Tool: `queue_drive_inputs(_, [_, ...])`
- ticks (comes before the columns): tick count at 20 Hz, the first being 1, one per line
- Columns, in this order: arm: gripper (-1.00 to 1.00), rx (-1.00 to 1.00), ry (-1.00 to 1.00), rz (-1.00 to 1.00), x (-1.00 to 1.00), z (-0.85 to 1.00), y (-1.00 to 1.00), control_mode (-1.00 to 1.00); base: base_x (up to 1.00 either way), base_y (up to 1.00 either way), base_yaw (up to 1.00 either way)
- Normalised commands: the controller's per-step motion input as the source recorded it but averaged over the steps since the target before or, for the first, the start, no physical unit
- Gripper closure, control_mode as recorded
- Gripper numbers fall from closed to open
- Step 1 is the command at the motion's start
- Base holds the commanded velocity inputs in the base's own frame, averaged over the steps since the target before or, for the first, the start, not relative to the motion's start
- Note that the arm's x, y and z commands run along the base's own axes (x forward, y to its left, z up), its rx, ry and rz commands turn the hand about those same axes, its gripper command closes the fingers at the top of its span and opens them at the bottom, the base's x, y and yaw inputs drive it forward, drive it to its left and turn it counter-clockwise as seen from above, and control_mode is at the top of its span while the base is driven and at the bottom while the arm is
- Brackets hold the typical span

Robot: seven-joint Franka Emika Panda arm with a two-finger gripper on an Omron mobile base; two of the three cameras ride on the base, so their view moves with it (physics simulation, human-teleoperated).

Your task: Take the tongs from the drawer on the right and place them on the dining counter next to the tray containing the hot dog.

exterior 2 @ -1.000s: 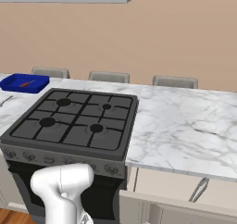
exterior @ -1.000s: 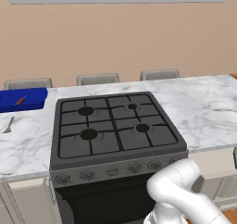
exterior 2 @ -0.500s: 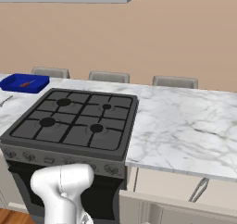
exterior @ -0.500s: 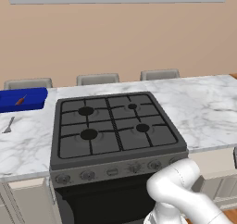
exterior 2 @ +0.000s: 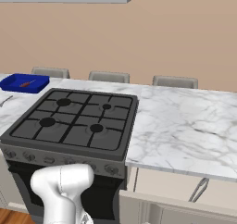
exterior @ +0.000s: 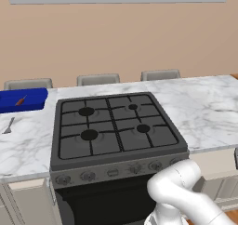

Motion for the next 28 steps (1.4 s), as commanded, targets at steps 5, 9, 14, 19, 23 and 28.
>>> queue_drive_inputs(5, [-1.00,0.00,0.00,0.00,0.00,0.23,0.00,-1.00,0.00,0.00,0.00])
queue_drive_inputs(9, [-1.00,0.00,0.00,0.00,0.00,0.19,0.00,-1.00,0.00,0.00,0.00])
queue_drive_inputs(14, [-1.00,0.00,0.06,0.00,0.11,0.08,0.00,-1.00,0.00,0.00,0.00])
queue_drive_inputs(19, [-1.00,0.00,0.06,0.00,0.12,0.05,0.00,-1.00,0.00,0.00,0.00])
queue_drive_inputs(23, [-1.00,0.00,0.04,0.00,0.12,0.11,0.00,-1.00,0.00,0.00,0.00])
queue_drive_inputs(28, [-1.00,0.00,0.07,0.00,0.26,0.05,0.01,-1.00,0.00,0.00,0.00])
